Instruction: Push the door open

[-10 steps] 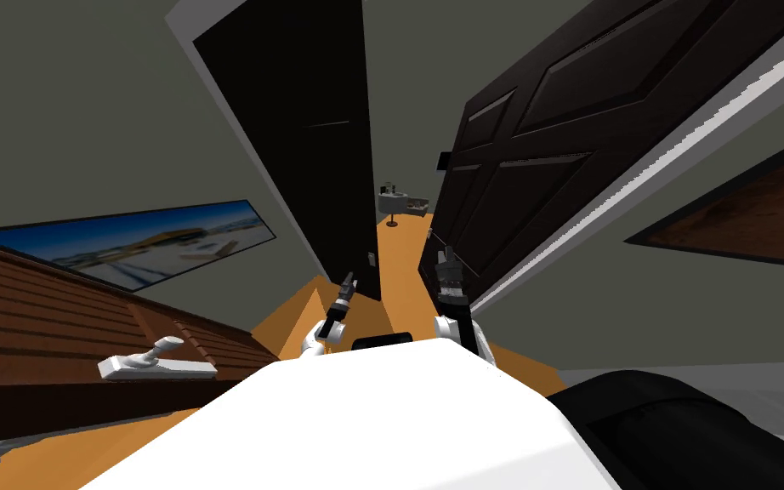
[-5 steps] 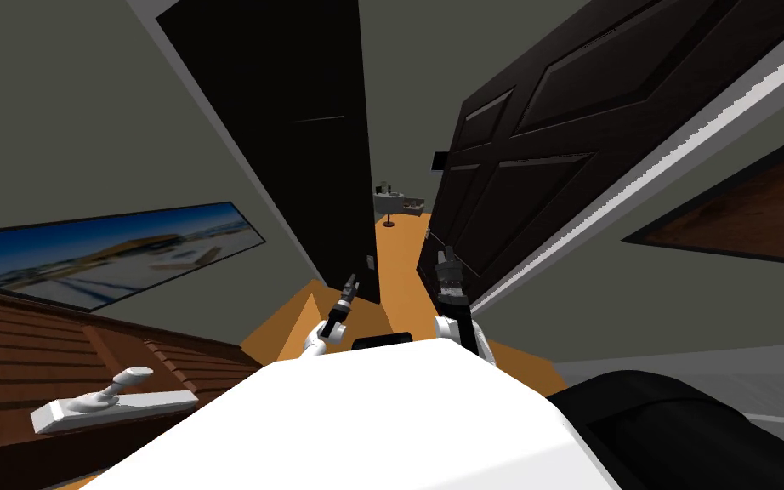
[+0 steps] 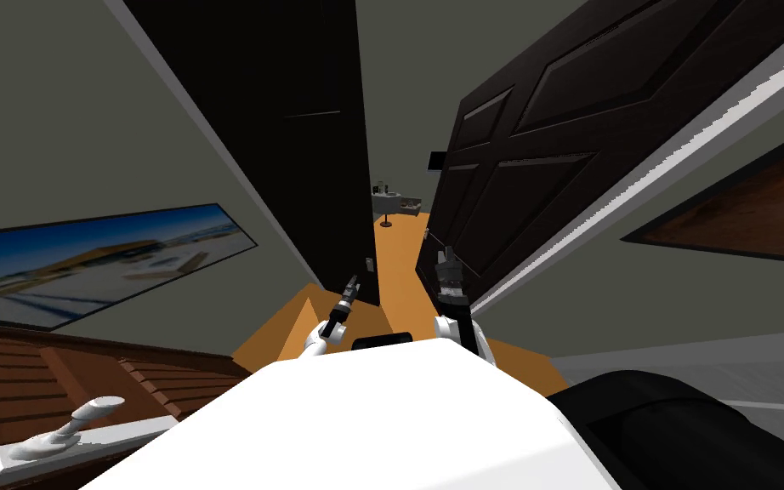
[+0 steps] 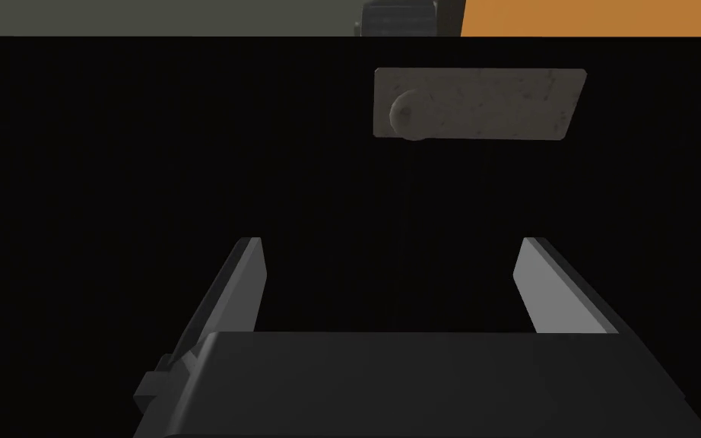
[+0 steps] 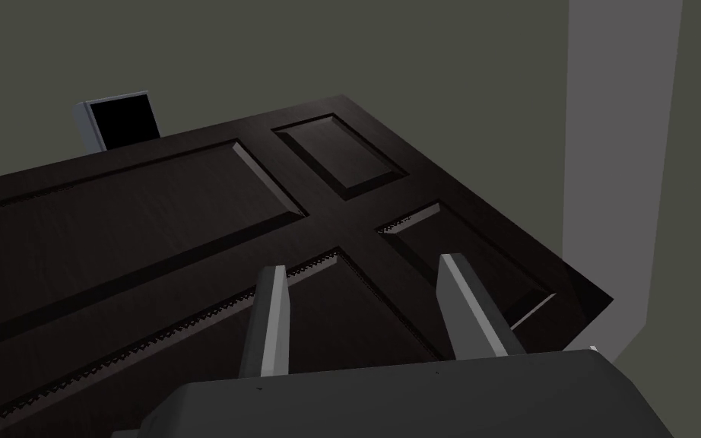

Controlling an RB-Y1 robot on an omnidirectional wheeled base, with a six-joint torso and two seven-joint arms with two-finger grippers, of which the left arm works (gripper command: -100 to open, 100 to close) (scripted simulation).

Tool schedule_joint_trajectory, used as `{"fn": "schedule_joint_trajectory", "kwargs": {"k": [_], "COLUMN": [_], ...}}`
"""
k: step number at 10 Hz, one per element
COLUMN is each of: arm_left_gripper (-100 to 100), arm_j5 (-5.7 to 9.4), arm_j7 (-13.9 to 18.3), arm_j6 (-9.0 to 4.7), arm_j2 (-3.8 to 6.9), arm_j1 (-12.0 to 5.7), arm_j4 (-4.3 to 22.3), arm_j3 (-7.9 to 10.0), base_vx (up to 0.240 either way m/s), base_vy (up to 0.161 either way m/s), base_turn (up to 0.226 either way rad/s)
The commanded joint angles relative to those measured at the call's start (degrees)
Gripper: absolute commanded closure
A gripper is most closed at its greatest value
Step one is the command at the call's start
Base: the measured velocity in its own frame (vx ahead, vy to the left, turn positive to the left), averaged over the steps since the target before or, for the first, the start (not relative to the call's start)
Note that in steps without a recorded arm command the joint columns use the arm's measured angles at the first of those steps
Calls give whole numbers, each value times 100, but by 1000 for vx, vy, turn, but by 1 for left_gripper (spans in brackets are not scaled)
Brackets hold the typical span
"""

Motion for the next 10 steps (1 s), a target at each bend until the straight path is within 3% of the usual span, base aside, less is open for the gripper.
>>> {"fn": "schedule_joint_trajectory", "kwargs": {"k": [1, 5, 7, 10], "arm_left_gripper": [-100, -100, -100, -100], "arm_j5": [-12, -47, -28, -9], "arm_j7": [17, 50, 15, -27], "arm_j6": [-53, -172, -196, -206], "arm_j2": [4, -3, -20, -41], "arm_j1": [-88, -310, -320, -314], "arm_j4": [199, 702, 728, 750], "arm_j3": [-16, -61, -30, 3], "base_vx": [52, 62, 63, 186], "base_vy": [33, 53, 5, -53], "base_turn": [-82, -75, -24, -27]}}
